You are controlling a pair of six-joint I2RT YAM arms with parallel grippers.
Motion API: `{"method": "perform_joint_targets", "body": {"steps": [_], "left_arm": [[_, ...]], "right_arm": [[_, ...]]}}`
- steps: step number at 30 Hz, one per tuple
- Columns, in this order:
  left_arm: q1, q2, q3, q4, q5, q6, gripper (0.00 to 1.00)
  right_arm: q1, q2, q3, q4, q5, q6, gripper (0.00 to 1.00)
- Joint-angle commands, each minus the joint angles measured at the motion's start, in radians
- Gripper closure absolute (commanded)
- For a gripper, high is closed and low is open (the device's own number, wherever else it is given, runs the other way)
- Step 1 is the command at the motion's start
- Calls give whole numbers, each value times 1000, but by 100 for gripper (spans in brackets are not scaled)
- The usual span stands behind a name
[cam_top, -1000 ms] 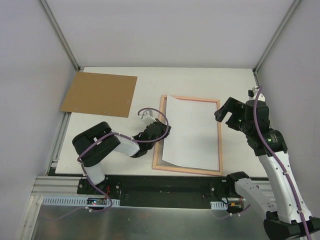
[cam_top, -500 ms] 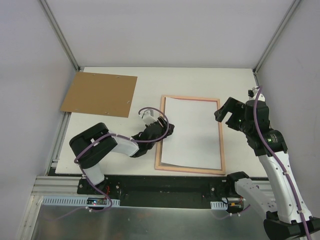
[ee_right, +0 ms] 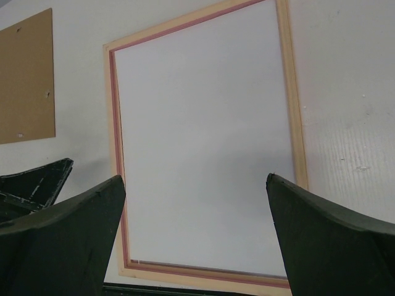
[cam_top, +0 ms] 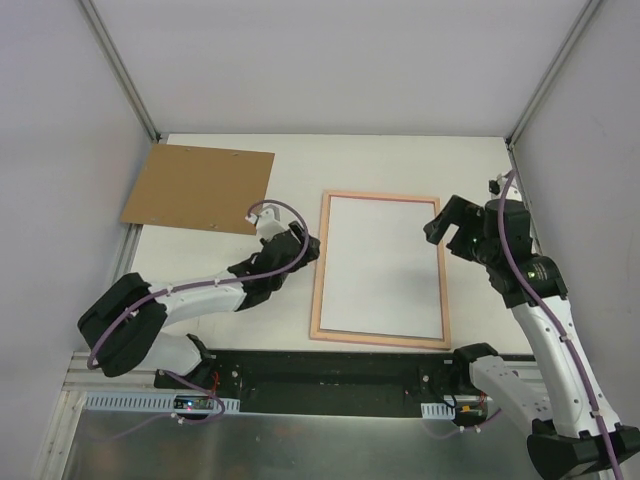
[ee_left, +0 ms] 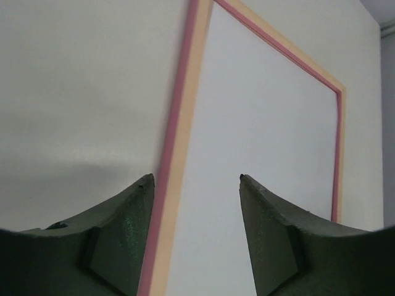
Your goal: Put the photo into the frame
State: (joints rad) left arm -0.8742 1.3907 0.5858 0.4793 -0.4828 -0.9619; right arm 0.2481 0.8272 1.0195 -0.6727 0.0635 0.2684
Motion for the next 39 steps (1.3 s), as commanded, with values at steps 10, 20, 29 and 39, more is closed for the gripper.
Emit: {"method": "perform_joint_targets", "body": {"steps": [10,20,29,39], "left_arm": [[192,149,213,-521,252,121,85],[135,321,311,-522,309,94,92],[52,540,561,-524,345,77,94],[23,686,753,-522,392,74,91]], "right_arm": [[13,43,-44,79,-48,-3,0],[13,35,-52,73,-50,-9,0],[13,44,-38,61,-45,-18,1],[13,39,-25,28,-28,-41,1]]}}
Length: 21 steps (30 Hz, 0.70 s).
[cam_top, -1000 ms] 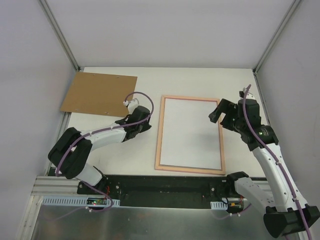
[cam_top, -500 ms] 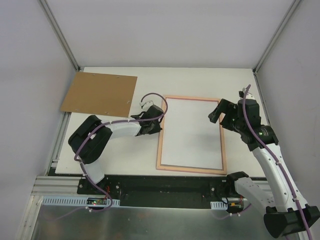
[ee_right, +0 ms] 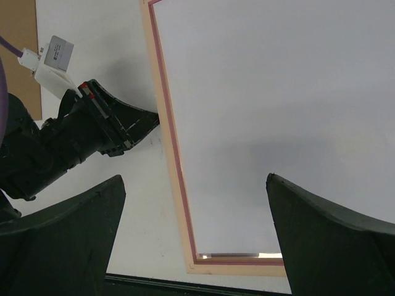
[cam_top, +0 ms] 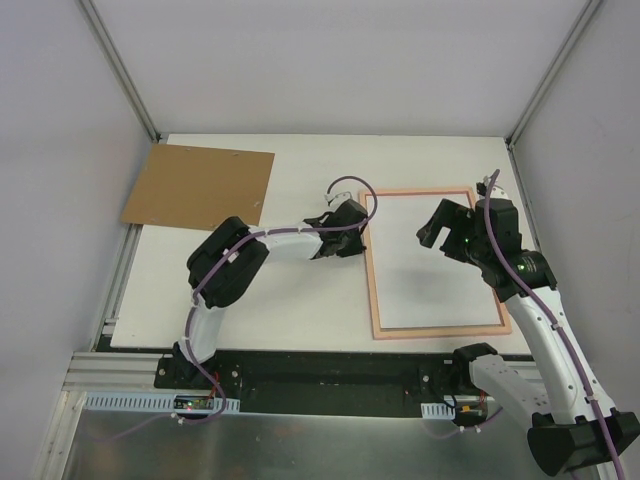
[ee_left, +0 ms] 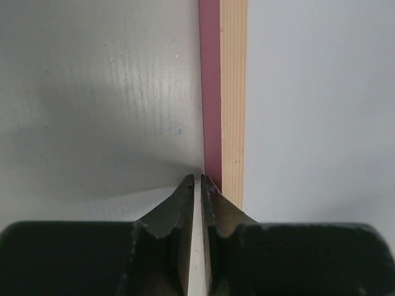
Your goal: Put the photo into the frame
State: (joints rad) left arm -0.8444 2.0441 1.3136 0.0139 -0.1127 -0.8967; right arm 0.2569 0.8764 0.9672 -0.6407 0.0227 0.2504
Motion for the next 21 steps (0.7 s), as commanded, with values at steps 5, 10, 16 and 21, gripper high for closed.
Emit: {"method": "perform_joint_targets", "body": {"steps": [5,10,16,21], "left_arm": [[50,-112,-26,-83,19,80,83],[181,-327,-154,-187,-82,171,70],[425,-349,-148,-281,-85,281,70],[544,-265,-76,-328,-107,320,71]], "right_arm": [[2,-2,24,9,0,-26,0],[4,10,12,27,-12,-31,0],[7,22,-12,65,-75,-20,0],[15,21,-8,62,-81,-26,0]]}}
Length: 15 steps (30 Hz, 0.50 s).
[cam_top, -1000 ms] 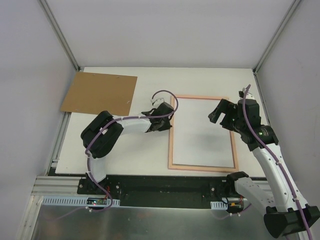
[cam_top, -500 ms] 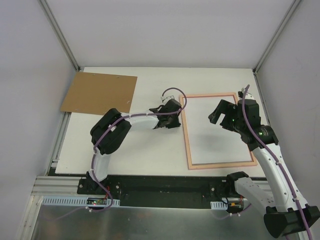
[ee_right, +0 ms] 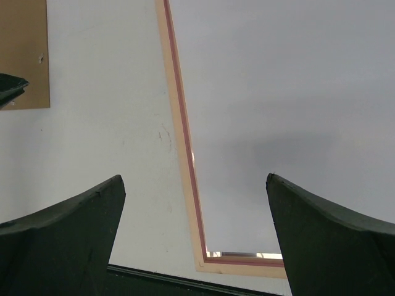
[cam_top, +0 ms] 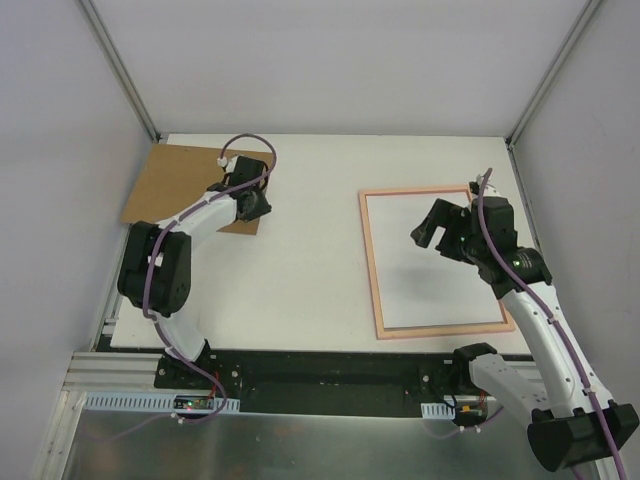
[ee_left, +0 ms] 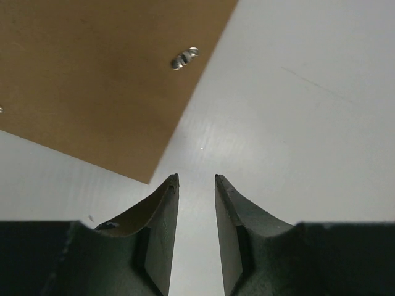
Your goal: Put the photo into the frame
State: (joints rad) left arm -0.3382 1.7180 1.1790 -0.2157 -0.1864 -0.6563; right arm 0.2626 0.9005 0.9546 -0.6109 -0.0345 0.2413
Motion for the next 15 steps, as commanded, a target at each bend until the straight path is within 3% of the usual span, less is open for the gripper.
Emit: {"method": "perform_joint_targets", "body": {"steps": [1,15], "left_arm": [[54,81,76,-103,-31,86,72],[134,325,346,-143,-8,204,67]], "right_arm": [[10,-6,3,34,-25,-17,0],[47,-8,-10,30,-15,-19,0]]}}
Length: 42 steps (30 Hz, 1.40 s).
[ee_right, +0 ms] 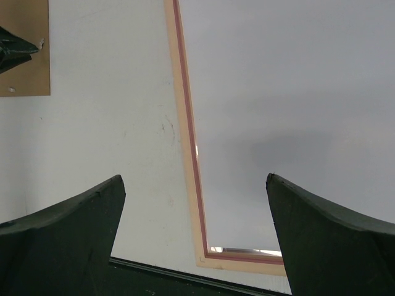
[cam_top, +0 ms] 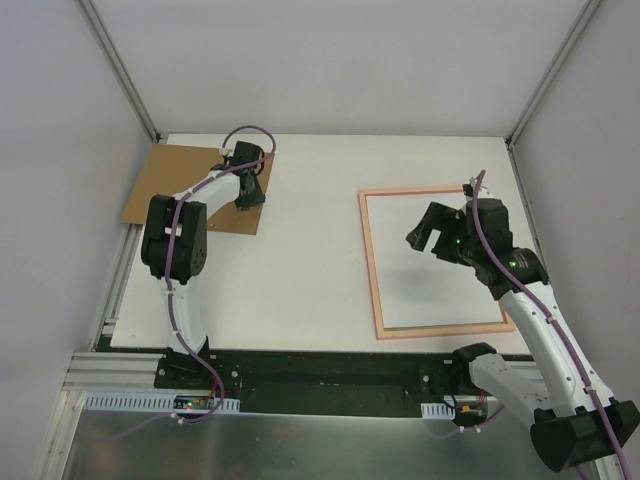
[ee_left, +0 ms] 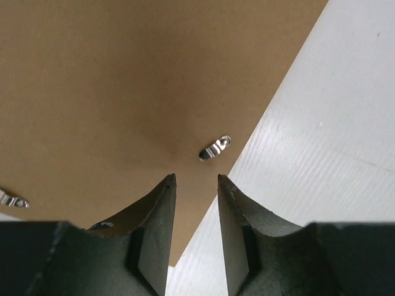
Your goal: Put the photo into the frame
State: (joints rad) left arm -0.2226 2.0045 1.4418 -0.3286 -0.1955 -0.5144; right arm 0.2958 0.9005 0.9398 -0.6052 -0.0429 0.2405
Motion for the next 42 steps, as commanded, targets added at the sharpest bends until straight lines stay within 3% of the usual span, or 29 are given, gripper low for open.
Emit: {"method": "perform_joint_targets", "body": {"steps": [1,14,42], "left_arm": [[23,52,98,-32,7,65,67],[51,168,212,-52,106,120,64],[9,175,144,-67,179,146,68]], "right_arm": [[16,-8,4,24,-3,-20,1],[35,9,-1,31,11,-13,0],[58,-21,-15,30,29,6,0]]}}
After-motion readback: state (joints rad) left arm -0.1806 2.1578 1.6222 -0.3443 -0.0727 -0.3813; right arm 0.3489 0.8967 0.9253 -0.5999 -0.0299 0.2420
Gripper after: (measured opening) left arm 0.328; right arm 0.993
